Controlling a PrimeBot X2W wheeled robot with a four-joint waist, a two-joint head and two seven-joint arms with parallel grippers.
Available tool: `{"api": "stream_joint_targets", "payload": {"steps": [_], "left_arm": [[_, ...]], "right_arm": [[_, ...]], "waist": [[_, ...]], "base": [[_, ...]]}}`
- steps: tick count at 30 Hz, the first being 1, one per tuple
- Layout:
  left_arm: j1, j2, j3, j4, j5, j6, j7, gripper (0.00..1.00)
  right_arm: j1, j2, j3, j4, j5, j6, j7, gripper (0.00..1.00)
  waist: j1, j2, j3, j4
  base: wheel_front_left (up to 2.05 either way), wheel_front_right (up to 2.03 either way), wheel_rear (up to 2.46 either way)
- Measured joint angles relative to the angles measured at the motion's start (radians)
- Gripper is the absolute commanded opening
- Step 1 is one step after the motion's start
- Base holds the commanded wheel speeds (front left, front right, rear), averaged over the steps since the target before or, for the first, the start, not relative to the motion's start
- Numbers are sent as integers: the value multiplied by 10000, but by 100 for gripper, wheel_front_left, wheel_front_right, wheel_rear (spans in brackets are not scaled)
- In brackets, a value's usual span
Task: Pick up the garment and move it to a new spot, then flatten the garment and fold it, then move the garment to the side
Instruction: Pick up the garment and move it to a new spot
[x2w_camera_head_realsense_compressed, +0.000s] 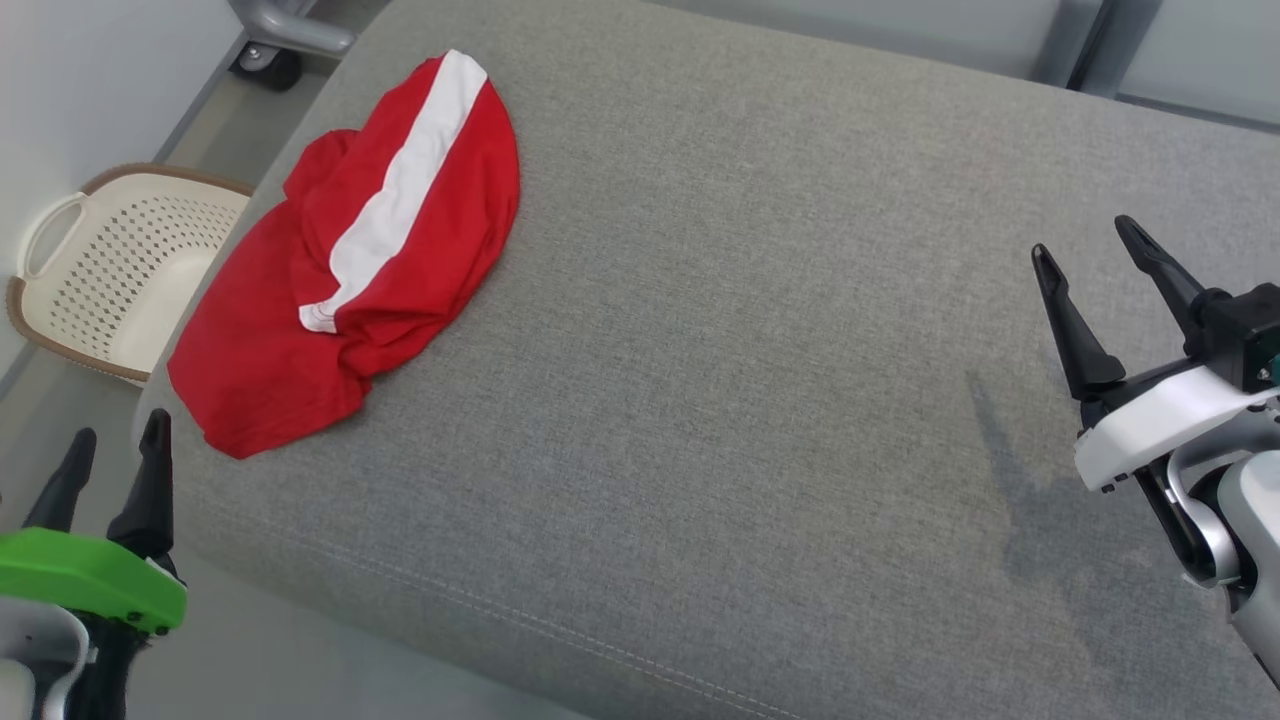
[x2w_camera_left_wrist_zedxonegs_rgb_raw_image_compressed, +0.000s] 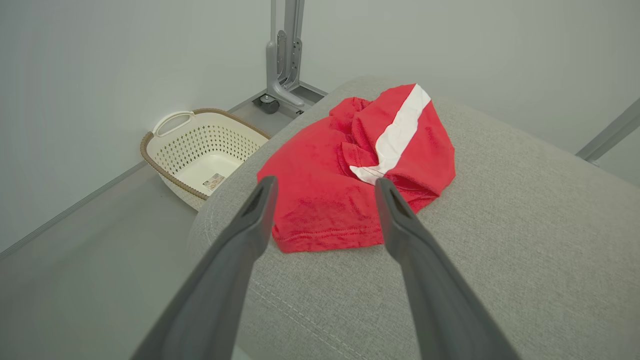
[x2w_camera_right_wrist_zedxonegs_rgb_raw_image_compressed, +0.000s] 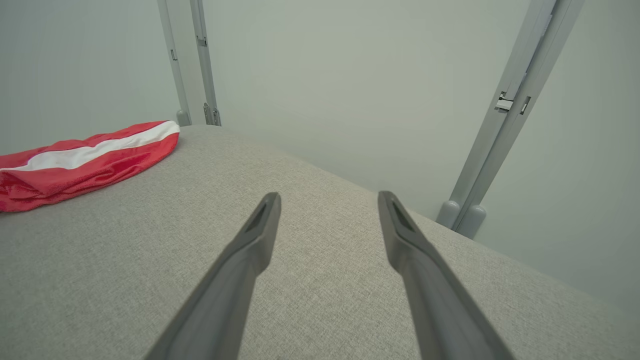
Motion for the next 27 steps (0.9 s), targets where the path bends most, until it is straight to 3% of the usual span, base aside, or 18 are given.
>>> {"api": "stream_joint_targets", "payload": {"steps": [4, 11, 22, 27], "left_arm": [[-848, 410, 33, 569, -451, 2, 1237, 100], [-2336, 144, 332, 1402, -1948, 255, 2907, 100], [-3554, 79, 585, 2180, -2194, 518, 3300, 100], [-4112, -224, 537, 2535, -2236, 546, 3298, 100]], "right_arm": [[-176, -125, -4, -232, -2, 0, 255, 100], [-380, -163, 81, -614, -79, 0, 629, 100], [-1313, -826, -322, -1312, -330, 0, 1030, 100], [-1627, -1172, -692, -1676, -426, 0, 1168, 100]], "waist": [[0, 0, 507, -145], [0, 0, 1547, -618], [1, 0, 3056, -1400], [1, 0, 3799, -1626]], "base": [[0, 0, 0], [0, 0, 0], [0, 0, 0], [0, 0, 0]]}}
